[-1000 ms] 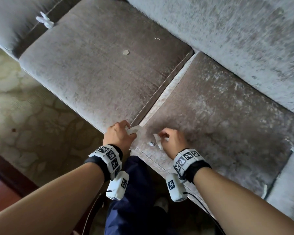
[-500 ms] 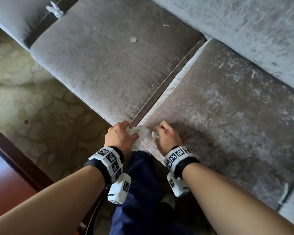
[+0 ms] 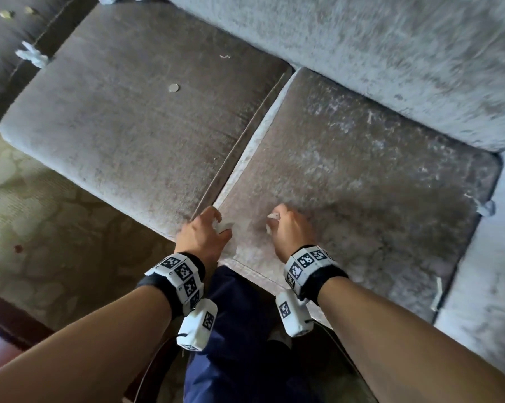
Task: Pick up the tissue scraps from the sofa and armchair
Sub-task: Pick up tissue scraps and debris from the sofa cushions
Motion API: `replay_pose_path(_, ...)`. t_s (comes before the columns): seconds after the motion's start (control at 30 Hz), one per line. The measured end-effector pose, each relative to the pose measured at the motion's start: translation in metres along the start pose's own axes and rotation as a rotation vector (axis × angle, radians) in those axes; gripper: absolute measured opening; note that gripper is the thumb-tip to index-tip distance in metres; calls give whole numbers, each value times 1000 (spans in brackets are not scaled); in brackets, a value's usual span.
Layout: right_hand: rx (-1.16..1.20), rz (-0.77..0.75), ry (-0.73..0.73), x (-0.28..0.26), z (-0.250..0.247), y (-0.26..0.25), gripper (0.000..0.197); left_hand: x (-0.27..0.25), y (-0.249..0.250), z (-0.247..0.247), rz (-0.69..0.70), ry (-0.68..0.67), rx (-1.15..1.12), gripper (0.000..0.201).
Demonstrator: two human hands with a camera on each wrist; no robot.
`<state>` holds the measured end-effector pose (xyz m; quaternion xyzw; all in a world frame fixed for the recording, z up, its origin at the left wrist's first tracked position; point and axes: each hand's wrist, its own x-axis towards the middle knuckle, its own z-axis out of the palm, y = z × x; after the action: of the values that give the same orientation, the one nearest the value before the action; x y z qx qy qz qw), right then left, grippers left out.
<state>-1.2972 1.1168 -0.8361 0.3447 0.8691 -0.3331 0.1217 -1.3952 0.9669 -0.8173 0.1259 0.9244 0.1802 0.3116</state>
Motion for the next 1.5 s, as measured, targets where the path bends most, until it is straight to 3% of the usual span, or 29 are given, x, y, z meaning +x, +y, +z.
replay_pose_path(0.1, 140, 126, 51, -7, -33, 31, 25, 1, 46, 3, 106, -62, 16, 26)
replay_pose_path(0.2, 256, 206, 153, -19, -67, 62, 52, 4, 95, 15, 271, -148, 9, 30)
replay_pose_path(0.3, 320, 354, 267, -26, -95, 100, 13, 12, 141, 38, 408, -232, 72, 24)
replay_pose_path(0.5, 291, 553, 498, -44, -144, 184, 21, 24, 229, 81, 587, -340, 168, 15)
replay_pose_path(0.63, 339, 762, 540, -68, -145, 225, 26, 22, 269, 113, 677, -411, 238, 18)
replay_pose_path(0.73, 361, 931, 415, -86, -135, 246, 44, 16, 288, 139, 715, -437, 275, 22)
replay_pose_path(0.8, 477, 1000, 411, -92, -122, 261, 52, 9, 298, 157, 729, -468, 289, 27)
replay_pose_path(0.93, 542, 1023, 396, -90, -98, 287, 59, -1, 311, 185, 728, -473, 322, 32)
replay_pose_path(1.13, 479, 1050, 343, -78, -103, 294, 18, -7, 331, 217, 707, -454, 390, 38)
replay_pose_path(1.3, 374, 1024, 281, -78, -112, 298, 17, -10, 345, 231, 695, -413, 442, 38)
replay_pose_path(1.5, 404, 979, 210, -78, -126, 301, 17, -4, 364, 235, 693, -390, 451, 27)
